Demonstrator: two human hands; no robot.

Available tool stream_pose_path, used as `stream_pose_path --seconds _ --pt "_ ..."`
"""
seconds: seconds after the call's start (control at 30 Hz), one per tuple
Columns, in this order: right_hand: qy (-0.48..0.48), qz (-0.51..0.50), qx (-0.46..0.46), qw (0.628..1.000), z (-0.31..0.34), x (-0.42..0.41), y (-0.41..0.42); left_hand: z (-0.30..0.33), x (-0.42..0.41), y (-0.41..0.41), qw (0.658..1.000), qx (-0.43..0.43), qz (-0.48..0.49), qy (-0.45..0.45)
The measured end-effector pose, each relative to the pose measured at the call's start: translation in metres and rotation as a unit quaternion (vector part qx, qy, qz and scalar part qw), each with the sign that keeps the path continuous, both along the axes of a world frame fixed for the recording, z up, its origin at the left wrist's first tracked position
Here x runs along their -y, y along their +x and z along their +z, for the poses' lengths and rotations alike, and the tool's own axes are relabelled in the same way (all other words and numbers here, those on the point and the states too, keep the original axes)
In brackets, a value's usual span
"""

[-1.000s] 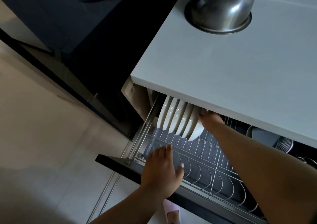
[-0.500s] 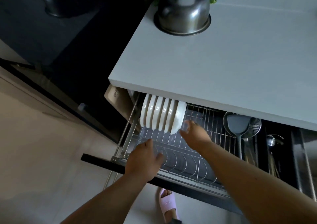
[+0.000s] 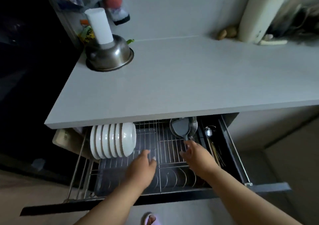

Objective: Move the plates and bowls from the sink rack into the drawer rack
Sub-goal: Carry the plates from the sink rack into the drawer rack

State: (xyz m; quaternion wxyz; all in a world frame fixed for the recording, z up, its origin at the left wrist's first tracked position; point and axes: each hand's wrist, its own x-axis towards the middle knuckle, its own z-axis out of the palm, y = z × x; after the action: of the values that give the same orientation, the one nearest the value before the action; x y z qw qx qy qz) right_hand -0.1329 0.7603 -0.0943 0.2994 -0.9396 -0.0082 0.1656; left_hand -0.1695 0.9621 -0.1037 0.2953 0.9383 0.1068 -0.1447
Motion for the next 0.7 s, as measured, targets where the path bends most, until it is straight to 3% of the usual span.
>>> stream_pose_path --seconds 0.27,0.7 --pt "-0.022 -0.114 0.09 0.989 0.046 0.147 -0.033 0.036 0.143 0.019 0.992 0.046 -0.118 -0.003" --pt "-0.048 -0.288 0.147 0.945 0.069 0.382 -0.113 0.066 0.401 0.017 0.962 0.079 -0.259 -0.02"
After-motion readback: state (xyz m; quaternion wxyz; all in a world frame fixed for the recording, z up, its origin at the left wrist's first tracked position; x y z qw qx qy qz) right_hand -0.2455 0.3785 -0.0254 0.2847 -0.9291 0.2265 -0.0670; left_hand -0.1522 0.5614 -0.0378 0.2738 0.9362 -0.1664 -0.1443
